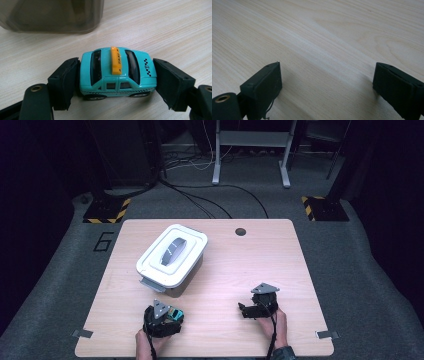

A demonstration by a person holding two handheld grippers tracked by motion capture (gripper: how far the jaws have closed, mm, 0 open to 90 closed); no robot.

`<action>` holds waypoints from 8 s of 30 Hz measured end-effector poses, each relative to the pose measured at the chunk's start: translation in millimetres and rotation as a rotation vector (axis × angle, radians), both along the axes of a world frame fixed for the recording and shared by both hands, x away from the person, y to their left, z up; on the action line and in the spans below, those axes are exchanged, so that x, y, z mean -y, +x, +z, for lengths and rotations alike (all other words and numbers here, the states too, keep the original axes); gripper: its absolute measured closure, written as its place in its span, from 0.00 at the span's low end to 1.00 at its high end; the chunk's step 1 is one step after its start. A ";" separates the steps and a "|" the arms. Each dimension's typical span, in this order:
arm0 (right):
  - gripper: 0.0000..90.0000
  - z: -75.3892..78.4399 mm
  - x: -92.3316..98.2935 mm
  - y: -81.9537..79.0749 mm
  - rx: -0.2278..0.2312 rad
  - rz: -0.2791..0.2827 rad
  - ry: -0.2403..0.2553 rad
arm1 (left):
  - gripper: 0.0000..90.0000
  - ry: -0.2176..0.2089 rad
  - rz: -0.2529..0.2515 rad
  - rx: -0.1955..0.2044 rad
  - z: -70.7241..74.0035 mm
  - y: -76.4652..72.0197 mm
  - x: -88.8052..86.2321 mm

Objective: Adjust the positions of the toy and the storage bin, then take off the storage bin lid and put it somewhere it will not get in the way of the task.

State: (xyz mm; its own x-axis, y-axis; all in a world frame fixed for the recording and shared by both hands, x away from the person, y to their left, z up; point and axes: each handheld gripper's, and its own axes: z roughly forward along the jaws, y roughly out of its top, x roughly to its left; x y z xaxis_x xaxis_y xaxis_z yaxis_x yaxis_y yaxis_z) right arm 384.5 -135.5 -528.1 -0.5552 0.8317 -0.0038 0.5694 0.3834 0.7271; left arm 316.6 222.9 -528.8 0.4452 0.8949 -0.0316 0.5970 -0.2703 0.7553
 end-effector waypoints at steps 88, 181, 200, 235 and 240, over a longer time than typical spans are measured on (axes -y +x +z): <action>0.09 0.0 0.1 0.5 -0.002 0.002 0.000 | 0.15 0.025 0.309 -0.105 24.9 77.5 -176.1; 0.07 -0.3 0.3 0.9 -0.004 0.005 0.002 | 0.74 0.042 -0.202 -0.019 140.9 139.0 -10.1; 0.08 -0.2 0.2 0.6 -0.003 0.002 0.000 | 0.74 0.024 -0.262 -0.020 139.4 94.4 -10.2; 0.08 -0.1 0.1 0.1 -0.002 0.001 -0.002 | 0.62 0.047 -0.289 0.001 141.0 51.4 -29.8; 0.08 -0.1 -0.1 0.0 -0.002 -0.001 -0.001 | 0.68 0.076 -0.297 0.019 145.5 53.1 -23.8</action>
State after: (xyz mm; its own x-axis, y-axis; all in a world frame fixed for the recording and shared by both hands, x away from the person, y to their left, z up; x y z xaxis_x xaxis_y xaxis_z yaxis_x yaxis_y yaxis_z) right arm 384.5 -135.4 -528.1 -0.5544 0.8323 -0.0032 0.5716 0.3836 0.7254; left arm 369.7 246.7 -383.3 0.6877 0.7248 0.0418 0.4689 -0.4874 0.7365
